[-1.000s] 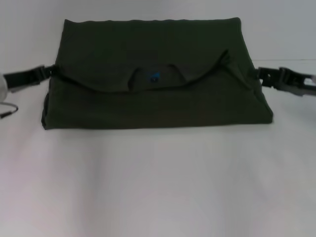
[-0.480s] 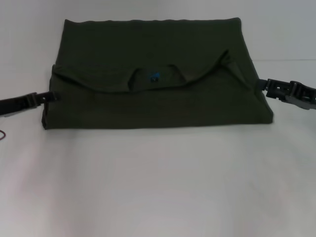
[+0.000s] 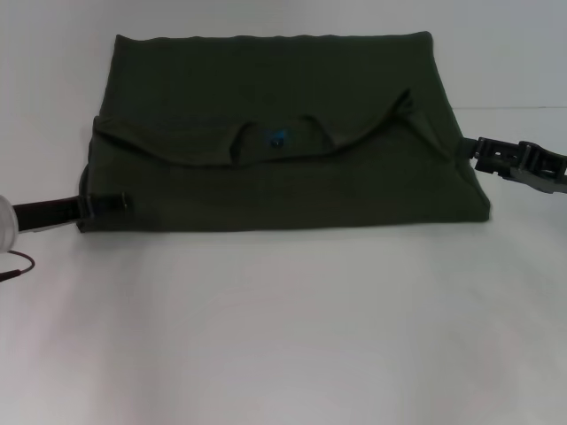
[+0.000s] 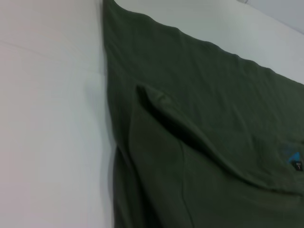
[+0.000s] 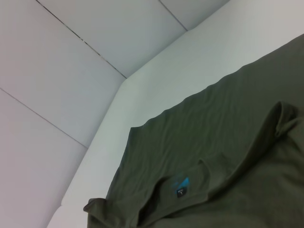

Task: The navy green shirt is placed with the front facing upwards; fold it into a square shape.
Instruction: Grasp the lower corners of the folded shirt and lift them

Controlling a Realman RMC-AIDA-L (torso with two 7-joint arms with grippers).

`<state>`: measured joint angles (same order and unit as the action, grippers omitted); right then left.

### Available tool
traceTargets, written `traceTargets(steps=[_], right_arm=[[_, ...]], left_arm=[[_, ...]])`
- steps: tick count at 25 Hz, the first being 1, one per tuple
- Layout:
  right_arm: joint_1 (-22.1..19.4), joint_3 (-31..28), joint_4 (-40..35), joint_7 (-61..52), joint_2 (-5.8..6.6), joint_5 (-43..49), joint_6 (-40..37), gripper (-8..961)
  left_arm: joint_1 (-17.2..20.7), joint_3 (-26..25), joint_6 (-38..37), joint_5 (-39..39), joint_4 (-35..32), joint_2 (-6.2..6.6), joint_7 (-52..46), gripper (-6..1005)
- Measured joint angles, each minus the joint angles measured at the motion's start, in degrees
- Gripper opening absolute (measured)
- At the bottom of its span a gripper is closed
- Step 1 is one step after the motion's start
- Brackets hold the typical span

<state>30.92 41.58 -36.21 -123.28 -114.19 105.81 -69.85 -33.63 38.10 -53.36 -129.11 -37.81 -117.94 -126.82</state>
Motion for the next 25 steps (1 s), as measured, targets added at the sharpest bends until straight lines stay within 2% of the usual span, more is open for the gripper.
traceTargets(steps=[5,12,15,20,25], right_arm=[[-0.2,-0.1,0.0,-0.1,0.01,0.0,0.0,706],[-0.4,-0.2,0.0,-0.3,0.02,-0.1,-0.2,706],[-0.4,-0.2,0.0,-0.3,0.03,-0.1,-0.2,707],[-0.3,-0.1,0.0,-0.4,0.24,0.1,-0.2,703],[0.0,0.4,0.0,-0.6,0.6,0.3,-0.4,696]], left_arm=[[-0.1,2.4,0.7,-1.1,0.0,-0.23,-0.8,888],[-0.1,2.4,2.1,-1.5,-1.3,-0.85,-1.0,880],[0.0,2.4,2.1,-1.5,-1.9,-1.12,-1.0,676],[0.2,2.4,1.7,-1.5,-2.6,-1.33,-1.0,444],[0.0,2.4,1.3,-1.5,-2.6,-1.03,-0.6,268]])
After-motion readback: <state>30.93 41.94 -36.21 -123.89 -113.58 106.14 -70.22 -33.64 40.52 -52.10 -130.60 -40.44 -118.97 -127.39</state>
